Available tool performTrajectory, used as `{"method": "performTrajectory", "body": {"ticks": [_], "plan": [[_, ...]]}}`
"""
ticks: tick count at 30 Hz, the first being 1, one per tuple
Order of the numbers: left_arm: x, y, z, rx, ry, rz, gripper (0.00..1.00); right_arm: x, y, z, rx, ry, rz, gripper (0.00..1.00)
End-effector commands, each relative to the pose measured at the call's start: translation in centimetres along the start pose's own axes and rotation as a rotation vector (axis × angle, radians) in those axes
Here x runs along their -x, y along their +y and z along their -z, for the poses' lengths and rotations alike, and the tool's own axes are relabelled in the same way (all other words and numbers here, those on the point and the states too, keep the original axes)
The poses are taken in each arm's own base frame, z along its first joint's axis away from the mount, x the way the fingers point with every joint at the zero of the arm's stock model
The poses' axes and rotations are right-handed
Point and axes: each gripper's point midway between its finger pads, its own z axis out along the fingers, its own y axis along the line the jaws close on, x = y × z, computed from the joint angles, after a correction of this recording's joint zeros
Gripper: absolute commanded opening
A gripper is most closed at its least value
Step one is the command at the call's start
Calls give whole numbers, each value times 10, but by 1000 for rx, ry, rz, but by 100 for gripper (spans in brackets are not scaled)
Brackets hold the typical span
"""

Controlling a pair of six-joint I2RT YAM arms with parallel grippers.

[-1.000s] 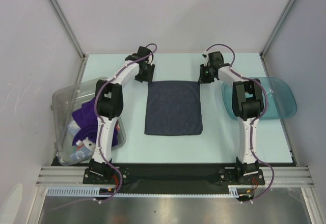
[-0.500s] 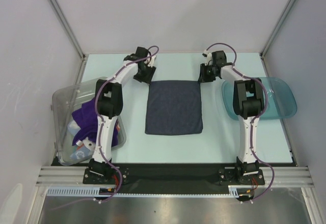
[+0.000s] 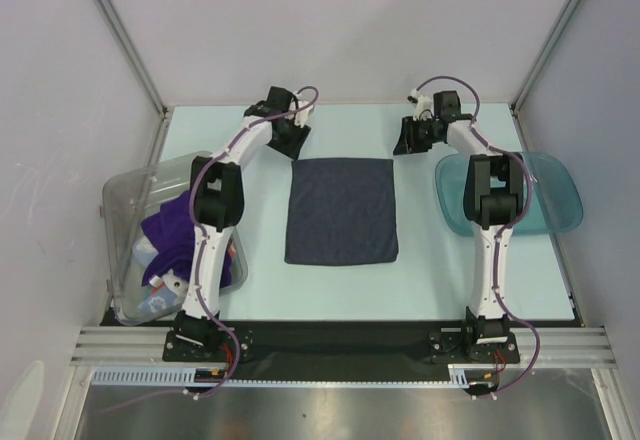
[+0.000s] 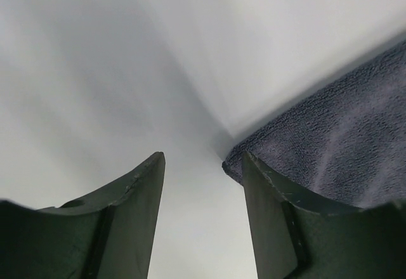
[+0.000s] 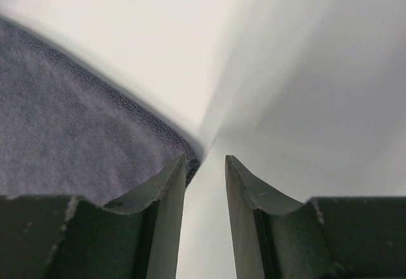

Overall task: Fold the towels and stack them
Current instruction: Fold the towel

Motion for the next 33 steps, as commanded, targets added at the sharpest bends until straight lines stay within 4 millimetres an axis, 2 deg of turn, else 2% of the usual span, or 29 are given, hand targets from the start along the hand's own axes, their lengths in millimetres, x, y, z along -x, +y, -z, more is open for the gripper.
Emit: {"method": "performTrajectory", "body": {"ticks": [1,3,5,9,11,14,15,16,19,22,25,26,30,31,33], "plan": [[3,-2,-2,-51,-10,-64,57,-1,9,-4,84,30,46,37],[2,-10,-4,-103,-15,-84,54,-6,6,-9,90,46,37,37],[-2,-16,-7,-139,-9,-98,52,-2,8,-10,103,43,49,37],[-10,-18,-14,-157,13,-110,50,-6,6,-20,125,55,46,37],[-11,-18,-16,-160,18,-115,43,-6,5,-20,125,63,55,37],[-14,-16,-20,-154,32,-121,39,-10,5,-21,139,78,57,37],[-14,-15,-20,-149,32,-127,36,-10,5,-21,144,79,58,37],[-14,-16,-19,-153,31,-138,28,-12,5,-22,146,85,53,36],[-12,-16,-17,-158,25,-155,12,-18,8,-23,176,100,54,36],[-9,-15,-14,-157,18,-165,0,-21,13,-22,210,114,62,38],[-7,-15,-10,-151,16,-173,0,-27,13,-23,216,134,57,37],[-6,-14,-9,-150,12,-176,0,-29,10,-24,209,137,54,35],[2,-10,0,-129,-7,-180,0,-22,5,-23,178,119,65,5],[7,-8,2,-113,-22,-182,0,-19,5,-22,173,110,74,1],[16,-4,14,-94,-45,-192,0,-8,4,-15,153,85,91,0]]}}
